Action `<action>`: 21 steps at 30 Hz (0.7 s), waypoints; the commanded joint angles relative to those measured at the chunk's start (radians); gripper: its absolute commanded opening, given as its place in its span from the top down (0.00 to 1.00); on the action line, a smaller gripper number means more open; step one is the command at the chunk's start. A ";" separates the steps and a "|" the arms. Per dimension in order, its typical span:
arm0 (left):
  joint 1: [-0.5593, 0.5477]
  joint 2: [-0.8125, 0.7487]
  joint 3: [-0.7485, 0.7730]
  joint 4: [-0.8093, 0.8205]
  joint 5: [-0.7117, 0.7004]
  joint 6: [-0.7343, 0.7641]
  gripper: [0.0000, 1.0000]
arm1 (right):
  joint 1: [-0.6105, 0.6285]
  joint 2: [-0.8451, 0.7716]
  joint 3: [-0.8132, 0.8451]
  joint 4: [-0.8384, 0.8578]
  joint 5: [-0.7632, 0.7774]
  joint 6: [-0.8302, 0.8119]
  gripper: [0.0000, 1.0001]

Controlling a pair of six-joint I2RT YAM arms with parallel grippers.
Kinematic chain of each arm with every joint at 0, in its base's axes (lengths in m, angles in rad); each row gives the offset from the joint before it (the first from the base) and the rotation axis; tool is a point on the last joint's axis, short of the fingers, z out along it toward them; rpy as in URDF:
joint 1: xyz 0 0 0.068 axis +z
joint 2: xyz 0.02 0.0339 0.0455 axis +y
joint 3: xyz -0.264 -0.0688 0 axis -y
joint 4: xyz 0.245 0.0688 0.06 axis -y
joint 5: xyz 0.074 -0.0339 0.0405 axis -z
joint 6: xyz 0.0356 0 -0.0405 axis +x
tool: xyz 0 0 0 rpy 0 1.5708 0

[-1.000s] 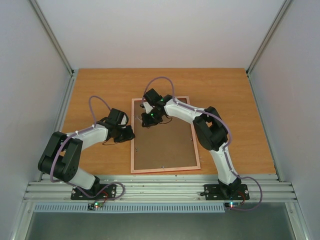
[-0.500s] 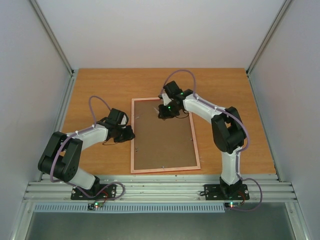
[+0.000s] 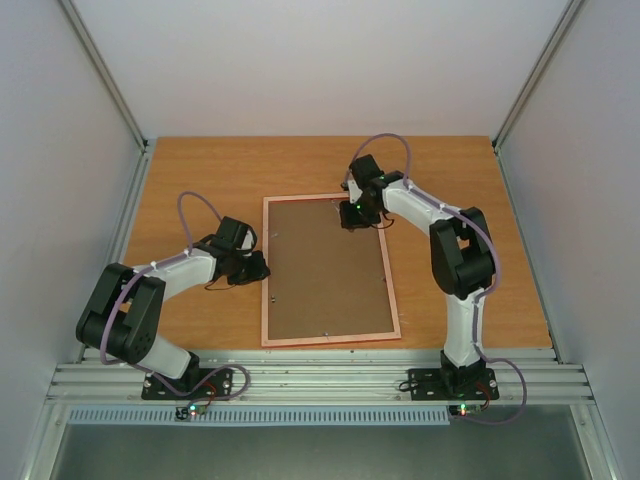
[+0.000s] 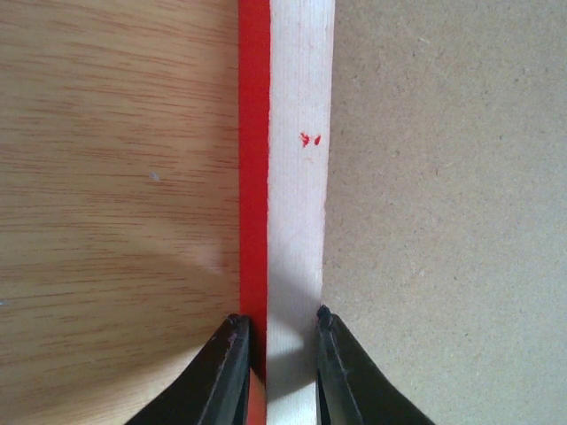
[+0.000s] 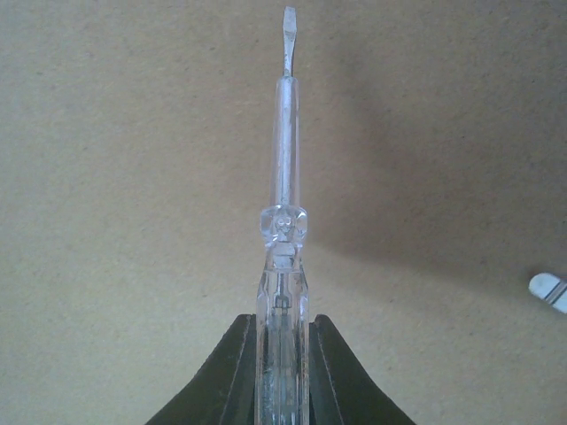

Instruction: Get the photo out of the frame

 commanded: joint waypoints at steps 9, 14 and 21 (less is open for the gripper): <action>-0.007 0.018 -0.015 0.024 0.052 0.004 0.81 | -0.031 0.098 0.114 -0.044 0.025 -0.040 0.99; -0.007 0.022 -0.016 0.024 0.054 0.007 0.81 | -0.037 0.119 0.136 -0.049 0.020 -0.043 0.99; -0.007 0.024 -0.016 0.023 0.055 0.007 0.81 | -0.041 0.147 0.164 -0.061 -0.004 -0.055 0.99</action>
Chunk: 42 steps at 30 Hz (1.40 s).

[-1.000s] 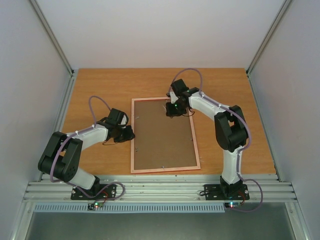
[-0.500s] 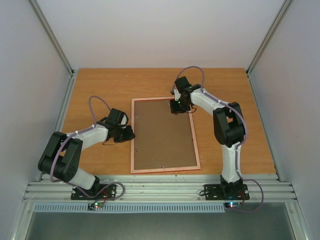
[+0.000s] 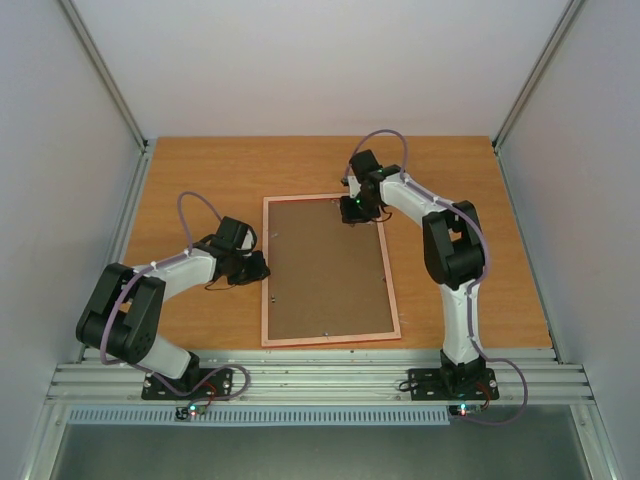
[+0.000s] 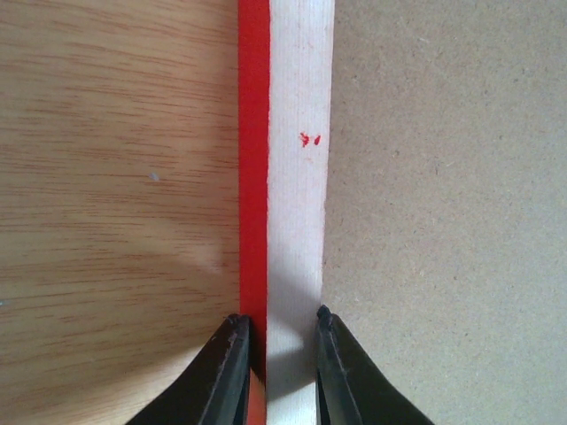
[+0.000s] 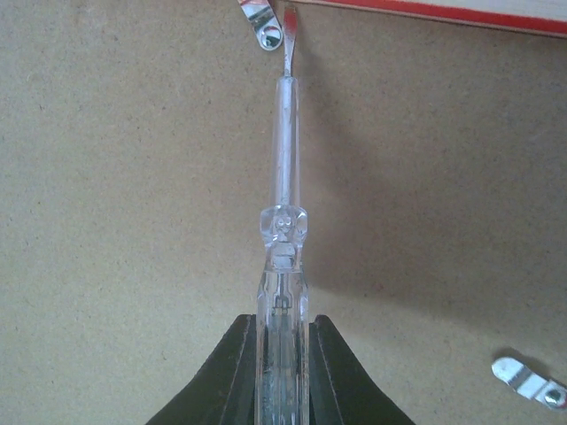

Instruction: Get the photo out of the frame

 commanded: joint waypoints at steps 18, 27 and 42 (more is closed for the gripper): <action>-0.007 0.026 -0.013 0.023 0.052 0.007 0.81 | 0.007 0.042 0.059 -0.054 -0.081 -0.073 0.99; -0.007 0.022 -0.014 0.020 0.050 0.002 0.81 | 0.017 0.035 0.055 -0.067 -0.085 -0.084 0.99; -0.007 0.006 -0.019 0.023 0.026 -0.011 0.81 | 0.018 -0.224 -0.156 -0.006 -0.019 -0.051 0.99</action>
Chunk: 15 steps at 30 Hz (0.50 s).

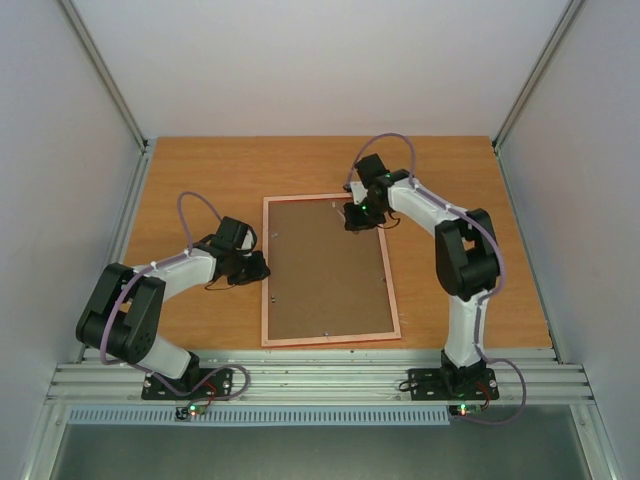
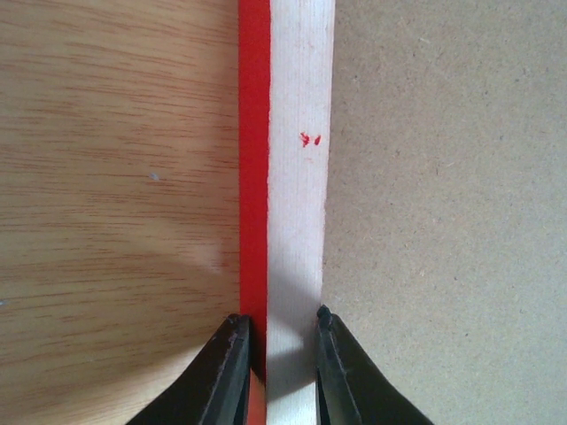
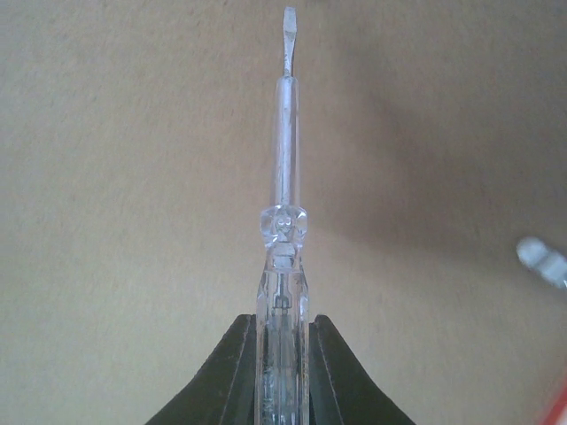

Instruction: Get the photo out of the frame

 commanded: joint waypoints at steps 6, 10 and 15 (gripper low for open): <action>-0.008 -0.013 -0.024 0.025 0.024 -0.013 0.81 | 0.006 -0.321 -0.227 0.025 0.145 0.099 0.99; -0.007 -0.019 -0.026 0.030 0.020 -0.009 0.81 | -0.006 -0.412 -0.286 -0.014 0.171 0.122 0.99; -0.007 -0.015 -0.028 0.046 0.022 -0.003 0.81 | -0.037 -0.434 -0.320 -0.079 0.166 0.124 0.99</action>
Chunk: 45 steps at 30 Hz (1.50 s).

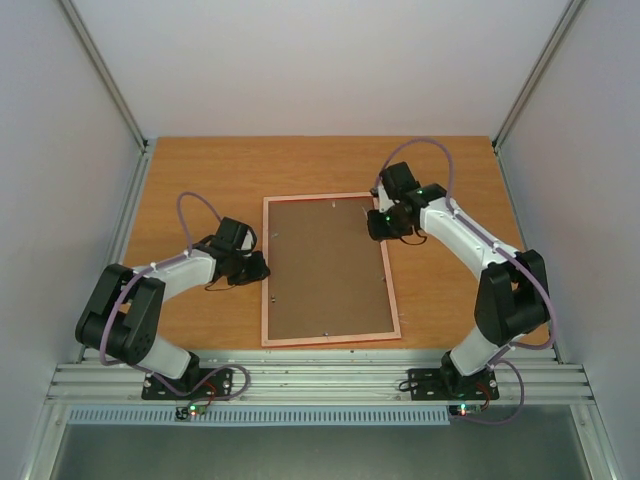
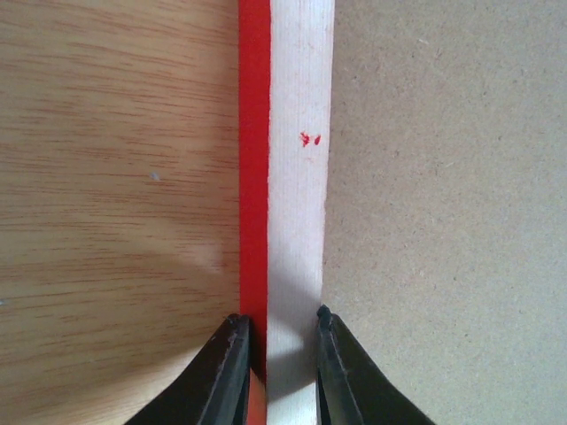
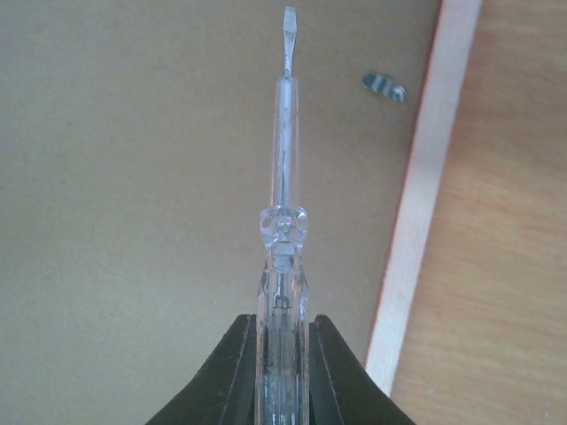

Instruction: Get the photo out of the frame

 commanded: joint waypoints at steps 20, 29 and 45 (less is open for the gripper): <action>-0.007 0.004 -0.050 0.127 0.021 -0.006 0.81 | 0.036 -0.293 -0.291 -0.310 -0.060 0.201 0.99; -0.007 -0.030 -0.061 0.110 -0.013 -0.002 0.81 | 0.089 -0.288 -0.328 -0.316 -0.005 0.244 0.99; -0.007 -0.030 -0.071 0.117 -0.009 -0.001 0.81 | 0.102 -0.212 -0.300 -0.286 0.017 0.243 0.99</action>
